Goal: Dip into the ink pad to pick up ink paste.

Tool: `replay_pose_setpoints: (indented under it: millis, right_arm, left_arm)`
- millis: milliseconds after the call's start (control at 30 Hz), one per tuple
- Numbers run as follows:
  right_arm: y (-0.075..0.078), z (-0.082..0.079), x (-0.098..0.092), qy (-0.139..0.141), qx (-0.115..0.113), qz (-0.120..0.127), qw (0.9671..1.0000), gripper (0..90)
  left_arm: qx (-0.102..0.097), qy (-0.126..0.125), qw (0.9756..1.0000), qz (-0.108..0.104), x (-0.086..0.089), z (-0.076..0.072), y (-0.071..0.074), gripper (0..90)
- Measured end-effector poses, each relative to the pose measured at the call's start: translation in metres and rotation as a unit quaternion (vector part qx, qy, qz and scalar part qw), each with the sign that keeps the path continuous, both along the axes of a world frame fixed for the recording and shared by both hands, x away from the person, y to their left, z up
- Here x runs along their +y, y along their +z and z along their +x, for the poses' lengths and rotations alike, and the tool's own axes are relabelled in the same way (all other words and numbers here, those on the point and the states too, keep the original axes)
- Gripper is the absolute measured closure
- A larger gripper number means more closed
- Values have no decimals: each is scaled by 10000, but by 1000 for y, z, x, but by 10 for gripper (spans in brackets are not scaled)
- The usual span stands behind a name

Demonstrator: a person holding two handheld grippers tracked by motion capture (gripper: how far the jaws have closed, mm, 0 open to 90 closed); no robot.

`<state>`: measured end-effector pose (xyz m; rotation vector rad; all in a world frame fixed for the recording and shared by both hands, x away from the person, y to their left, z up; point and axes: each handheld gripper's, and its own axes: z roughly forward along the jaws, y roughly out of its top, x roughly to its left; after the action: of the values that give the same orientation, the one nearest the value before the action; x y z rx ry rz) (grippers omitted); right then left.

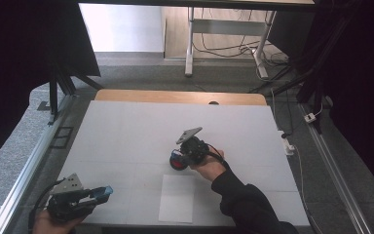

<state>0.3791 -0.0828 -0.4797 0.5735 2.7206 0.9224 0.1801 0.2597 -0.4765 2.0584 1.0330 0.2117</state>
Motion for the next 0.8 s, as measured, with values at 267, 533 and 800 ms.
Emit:
replay_pose_setpoints:
  millis: [267, 533, 800]
  right_arm:
    - [1, 0, -1, -9, 40, -12, 10000, 715]
    - [8, -1, -4, -8, 34, 145, 9999, 715]
    - [19, 0, -11, -76, -21, 306, 9995, 714]
  left_arm:
    - [5, 7, 10000, -16, 1, -1, 0, 676]
    - [8, 22, 10000, -18, 1, -1, 0, 675]
    - [11, 24, 10000, -18, 1, -1, 0, 675]
